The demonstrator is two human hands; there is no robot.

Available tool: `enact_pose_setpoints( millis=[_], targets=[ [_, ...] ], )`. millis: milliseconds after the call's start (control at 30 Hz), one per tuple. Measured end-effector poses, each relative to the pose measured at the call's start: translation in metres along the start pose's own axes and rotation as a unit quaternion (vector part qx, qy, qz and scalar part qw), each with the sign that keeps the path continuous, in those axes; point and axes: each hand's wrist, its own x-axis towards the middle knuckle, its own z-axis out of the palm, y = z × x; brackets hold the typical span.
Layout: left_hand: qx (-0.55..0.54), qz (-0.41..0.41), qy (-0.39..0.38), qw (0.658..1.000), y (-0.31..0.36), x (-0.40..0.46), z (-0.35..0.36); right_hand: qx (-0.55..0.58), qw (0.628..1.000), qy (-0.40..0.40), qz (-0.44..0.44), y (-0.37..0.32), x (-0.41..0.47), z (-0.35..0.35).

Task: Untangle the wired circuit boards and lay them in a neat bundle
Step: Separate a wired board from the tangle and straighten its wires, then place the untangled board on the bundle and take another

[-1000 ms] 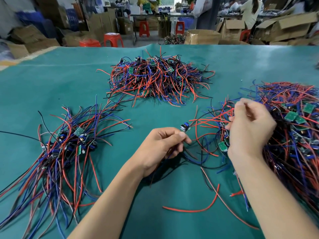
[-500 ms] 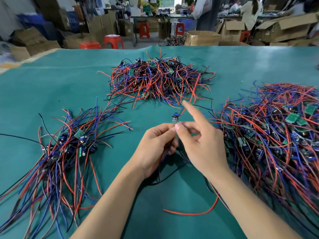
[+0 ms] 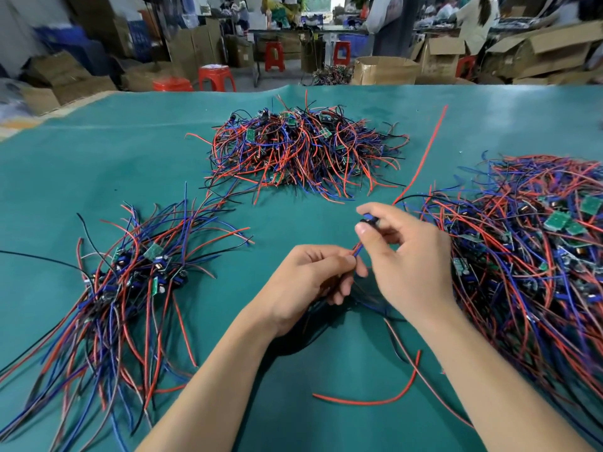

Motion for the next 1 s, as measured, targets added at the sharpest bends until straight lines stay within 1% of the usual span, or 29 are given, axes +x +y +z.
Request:
enact_pose_setpoints(
  millis=[200,333,400,467,533,600,667,733,800,867,900,1000],
  targets=[
    [0.014,-0.013,-0.036,0.999,0.001,-0.001,0.003,-0.038,0.994,0.103,0.015,0.010,0.019,-0.026],
    [0.024,-0.013,-0.039,0.999,0.000,-0.001,0.003,-0.080,0.971,0.221,0.038,0.015,0.034,-0.063],
    [0.007,-0.011,-0.028,1.000,-0.001,-0.001,0.002,-0.074,0.963,0.256,0.044,0.010,0.043,-0.088],
    [-0.010,-0.010,-0.018,1.000,-0.002,0.000,0.001,-0.071,0.970,0.226,0.051,-0.002,0.050,-0.110],
    [-0.016,-0.011,-0.009,1.000,-0.002,0.001,0.001,-0.046,0.984,0.157,0.064,-0.017,0.055,-0.124],
    [-0.021,-0.012,0.001,1.000,-0.004,0.002,0.001,-0.052,0.991,0.102,0.072,-0.026,0.065,-0.134],
    [-0.026,-0.014,0.005,1.000,-0.004,0.001,0.001,-0.069,0.993,0.075,0.067,-0.025,0.074,-0.144],
    [-0.026,-0.014,0.008,1.000,-0.005,0.002,0.001,-0.061,0.994,0.069,0.066,-0.027,0.081,-0.156],
    [-0.021,-0.015,0.014,1.000,-0.004,0.003,0.000,-0.097,0.992,0.059,0.064,-0.038,0.086,-0.163],
    [-0.010,-0.012,0.020,1.000,-0.004,0.002,0.001,-0.095,0.993,0.022,0.072,-0.052,0.082,-0.149],
    [-0.010,-0.012,0.023,1.000,-0.002,0.002,0.003,-0.077,0.995,-0.002,0.069,-0.063,0.076,-0.135],
    [-0.008,-0.014,0.028,0.999,-0.002,0.003,0.003,0.027,0.993,-0.113,0.034,-0.104,0.058,-0.071]
  ],
)
